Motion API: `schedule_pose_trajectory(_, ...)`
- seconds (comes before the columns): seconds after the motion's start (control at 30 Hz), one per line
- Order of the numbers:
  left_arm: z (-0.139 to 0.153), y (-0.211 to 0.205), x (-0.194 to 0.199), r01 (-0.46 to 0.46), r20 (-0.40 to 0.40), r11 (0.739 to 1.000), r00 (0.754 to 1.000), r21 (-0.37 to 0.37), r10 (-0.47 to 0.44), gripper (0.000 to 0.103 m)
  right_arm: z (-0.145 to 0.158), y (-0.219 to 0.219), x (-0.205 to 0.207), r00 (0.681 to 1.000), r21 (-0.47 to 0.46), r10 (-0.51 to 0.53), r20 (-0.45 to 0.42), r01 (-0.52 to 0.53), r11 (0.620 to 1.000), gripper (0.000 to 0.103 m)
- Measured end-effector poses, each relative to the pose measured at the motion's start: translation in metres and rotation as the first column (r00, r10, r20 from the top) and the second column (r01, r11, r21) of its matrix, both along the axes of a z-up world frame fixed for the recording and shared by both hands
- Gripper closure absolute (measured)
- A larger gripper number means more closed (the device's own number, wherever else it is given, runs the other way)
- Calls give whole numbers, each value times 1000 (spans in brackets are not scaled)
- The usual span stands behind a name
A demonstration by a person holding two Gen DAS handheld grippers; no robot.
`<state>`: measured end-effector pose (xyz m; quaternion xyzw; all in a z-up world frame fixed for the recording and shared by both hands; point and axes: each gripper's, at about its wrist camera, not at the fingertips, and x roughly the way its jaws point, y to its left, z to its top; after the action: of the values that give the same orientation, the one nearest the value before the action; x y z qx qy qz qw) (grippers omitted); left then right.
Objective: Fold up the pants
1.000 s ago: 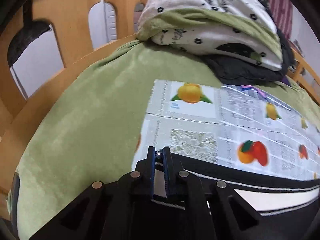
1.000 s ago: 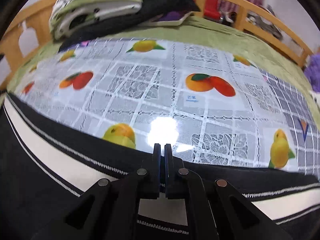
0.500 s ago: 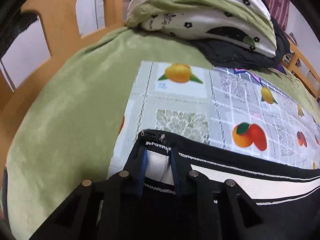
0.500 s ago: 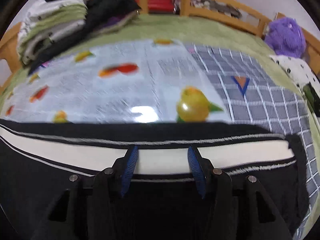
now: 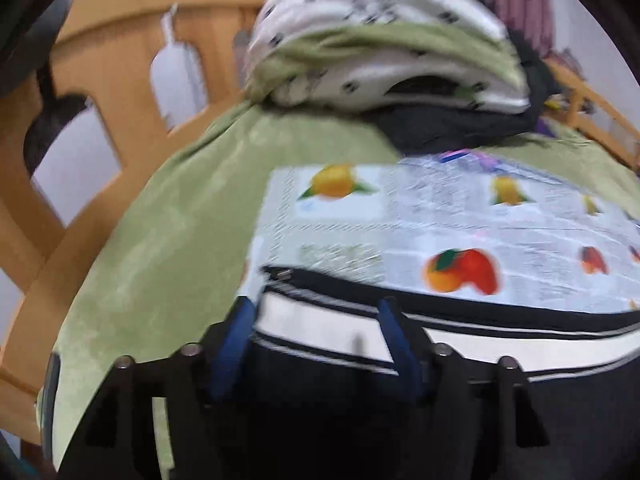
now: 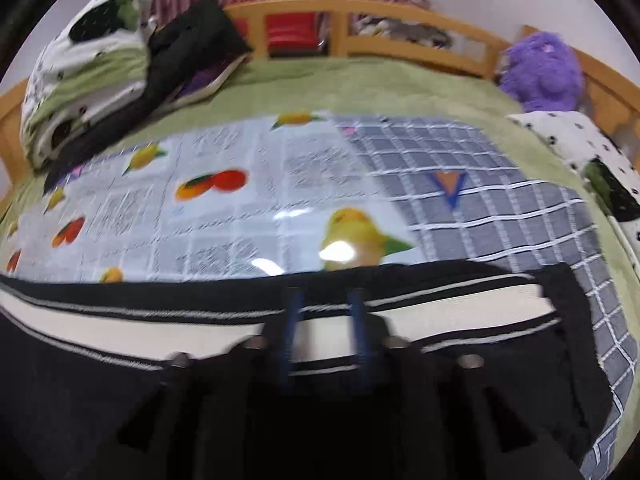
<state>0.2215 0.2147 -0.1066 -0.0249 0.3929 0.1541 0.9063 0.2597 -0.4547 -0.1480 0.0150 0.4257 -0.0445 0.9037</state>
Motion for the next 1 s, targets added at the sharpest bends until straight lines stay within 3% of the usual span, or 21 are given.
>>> schedule_pose_trajectory(0.07,-5,-12,9,49,-9,999,999,0,-49,39,-26,-3,19,996,-8,-24,-85,23,1000,73)
schedule_pose_trajectory(0.13,-21,-16,24,38,-57,999,998,-12,-38,39,-26,0,23,998,-24,-25,-50,23,999,74)
schedule_pose_trajectory(0.23,-58,7,41,-44,-163,984,987,-172,16,38,-22,0,26,996,-9,-49,-78,49,999,74)
schedule_pose_trajectory(0.33,-44,9,27,-61,-143,977,989,-203,32,42,-12,1,13,992,-3,-81,-99,81,997,73)
schedule_pose_trajectory(0.4,-27,3,7,-17,-116,974,993,-227,-10,42,1,6,-7,992,21,-102,-77,104,994,71)
schedule_pose_trajectory(0.47,-10,-6,-26,25,-75,967,996,-252,-45,40,12,12,-32,992,59,-117,-46,119,991,56)
schedule_pose_trajectory(0.5,-5,-12,-43,52,-67,962,995,-268,-73,40,20,18,-50,993,91,-119,-26,121,988,53)
schedule_pose_trajectory(0.6,0,-26,-100,99,-40,946,992,-308,-116,40,31,36,-85,995,149,-96,-22,98,984,52)
schedule_pose_trajectory(0.77,-10,0,-179,7,24,913,1000,-407,3,40,48,64,-127,998,203,-57,-37,64,977,52)
schedule_pose_trajectory(0.83,-20,24,-196,-58,40,894,996,-445,84,47,57,78,-143,999,216,-35,-35,42,976,52)
schedule_pose_trajectory(0.9,-34,48,-198,-106,33,858,989,-503,142,58,67,87,-153,1000,217,-23,-18,26,976,52)
schedule_pose_trajectory(1.0,-50,71,-189,-125,36,815,984,-566,176,67,88,104,-166,1000,220,-8,16,4,975,52)
